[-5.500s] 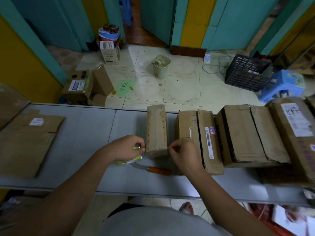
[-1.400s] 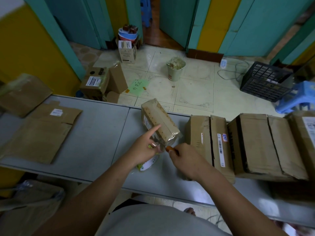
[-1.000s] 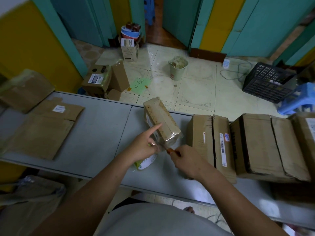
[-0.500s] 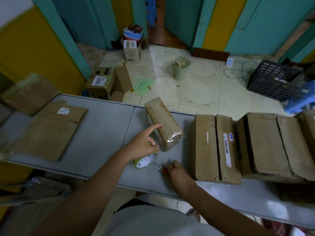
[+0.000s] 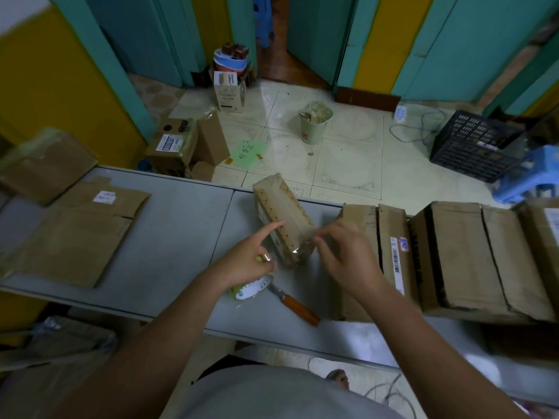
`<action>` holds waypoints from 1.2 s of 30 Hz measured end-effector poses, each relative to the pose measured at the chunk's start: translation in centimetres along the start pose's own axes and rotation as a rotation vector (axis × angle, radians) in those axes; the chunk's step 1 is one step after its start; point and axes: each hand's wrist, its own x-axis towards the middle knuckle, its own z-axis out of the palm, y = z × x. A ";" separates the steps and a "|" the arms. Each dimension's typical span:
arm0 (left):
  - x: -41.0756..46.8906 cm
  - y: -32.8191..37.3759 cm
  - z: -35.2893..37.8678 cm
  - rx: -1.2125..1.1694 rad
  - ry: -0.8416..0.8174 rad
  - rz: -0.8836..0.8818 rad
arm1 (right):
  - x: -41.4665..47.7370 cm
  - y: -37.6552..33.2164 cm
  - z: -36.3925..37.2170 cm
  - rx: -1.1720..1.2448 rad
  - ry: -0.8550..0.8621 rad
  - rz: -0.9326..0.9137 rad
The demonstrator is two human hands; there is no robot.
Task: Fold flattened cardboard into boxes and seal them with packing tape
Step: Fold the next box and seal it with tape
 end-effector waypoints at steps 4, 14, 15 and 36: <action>0.4 -0.5 0.1 -0.024 0.023 0.037 | 2.8 1.1 0.1 -0.066 -0.274 -0.055; -1.4 -6.5 -3.8 0.402 0.374 0.068 | 2.1 2.6 2.1 0.161 -0.285 0.083; -1.6 -7.3 -3.9 0.448 0.391 0.084 | 2.1 2.6 2.1 0.168 -0.281 0.086; -1.5 -9.7 0.1 0.845 0.381 0.157 | 2.0 1.7 2.7 0.194 -0.259 0.076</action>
